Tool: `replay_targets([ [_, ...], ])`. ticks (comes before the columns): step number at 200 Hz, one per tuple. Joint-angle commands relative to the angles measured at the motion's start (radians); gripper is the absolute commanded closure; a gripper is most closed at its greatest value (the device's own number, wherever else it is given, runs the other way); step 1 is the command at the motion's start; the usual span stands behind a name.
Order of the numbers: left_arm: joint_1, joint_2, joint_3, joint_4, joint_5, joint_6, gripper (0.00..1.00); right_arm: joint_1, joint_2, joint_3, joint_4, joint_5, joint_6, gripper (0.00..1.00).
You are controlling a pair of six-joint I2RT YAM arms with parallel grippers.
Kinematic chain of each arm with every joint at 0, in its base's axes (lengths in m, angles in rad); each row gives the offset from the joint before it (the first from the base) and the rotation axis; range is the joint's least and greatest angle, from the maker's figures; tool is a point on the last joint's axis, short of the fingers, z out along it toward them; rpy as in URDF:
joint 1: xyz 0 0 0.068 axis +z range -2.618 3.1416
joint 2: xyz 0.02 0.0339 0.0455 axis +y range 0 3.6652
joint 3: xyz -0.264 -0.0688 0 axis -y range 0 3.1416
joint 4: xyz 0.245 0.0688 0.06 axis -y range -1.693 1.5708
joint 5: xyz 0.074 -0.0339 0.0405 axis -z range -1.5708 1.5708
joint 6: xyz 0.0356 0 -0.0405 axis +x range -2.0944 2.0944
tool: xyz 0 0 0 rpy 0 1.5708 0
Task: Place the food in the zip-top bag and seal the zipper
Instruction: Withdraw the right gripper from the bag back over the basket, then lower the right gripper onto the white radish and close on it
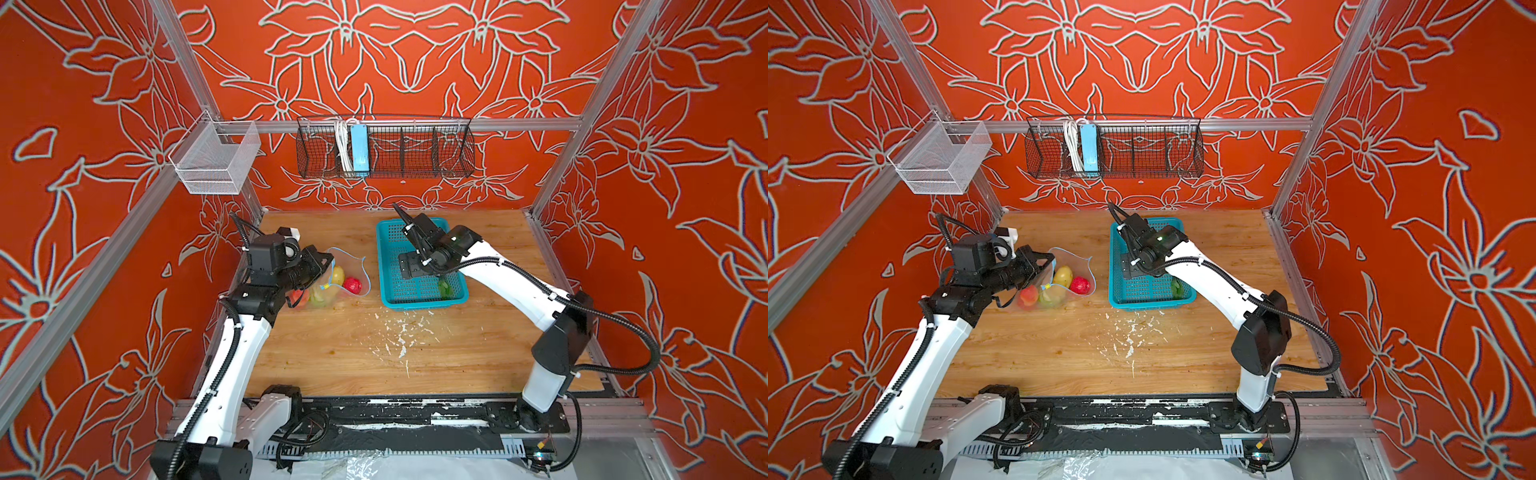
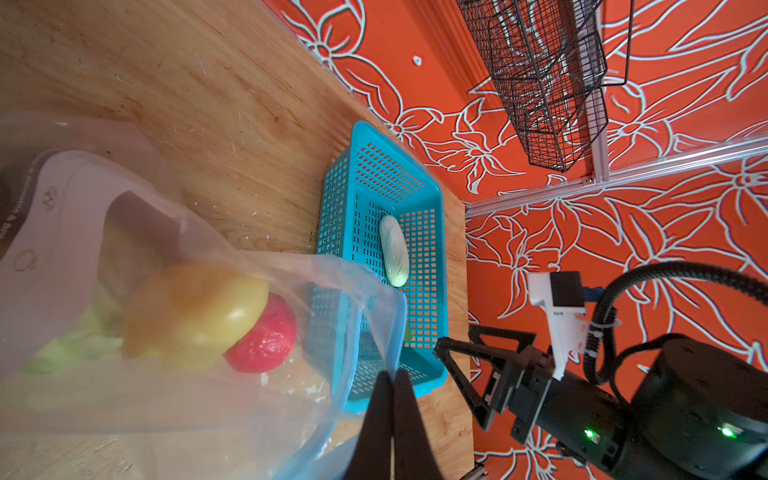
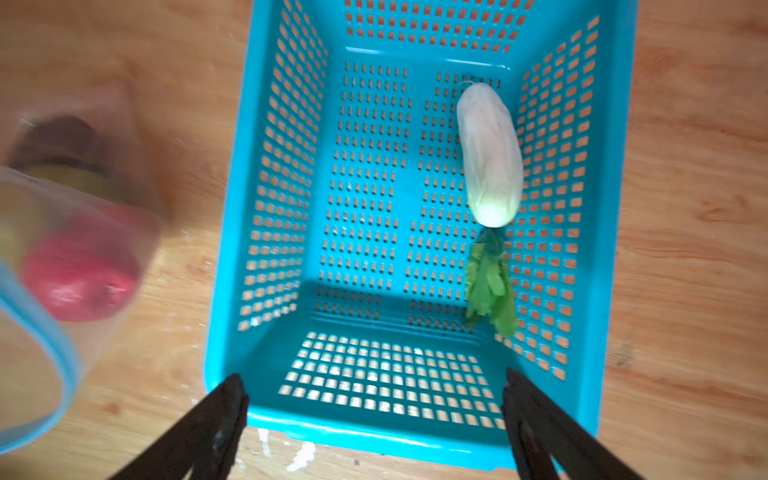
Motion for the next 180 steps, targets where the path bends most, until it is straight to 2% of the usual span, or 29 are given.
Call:
replay_targets([
  [1, -0.006, -0.036, -0.009, 0.019, 0.009, -0.010, 1.00, -0.012, 0.022, 0.045, -0.080, 0.053, 0.016, 0.02],
  [64, -0.007, -0.071, -0.039, 0.028, 0.000, -0.015, 1.00, -0.043, 0.159, 0.193, -0.198, 0.111, -0.033, 0.02],
  [96, -0.007, -0.067, -0.022, 0.022, 0.003, -0.006, 1.00, -0.064, 0.266, 0.319, -0.284, 0.184, -0.043, 0.02],
  [152, -0.007, -0.065, -0.020, -0.004, -0.005, 0.021, 1.00, -0.094, 0.418, 0.495, -0.290, 0.179, -0.109, 0.08],
  [180, -0.007, -0.076, -0.033, -0.003, -0.015, 0.019, 1.00, -0.117, 0.475, 0.539, -0.256, 0.135, -0.141, 0.12],
])
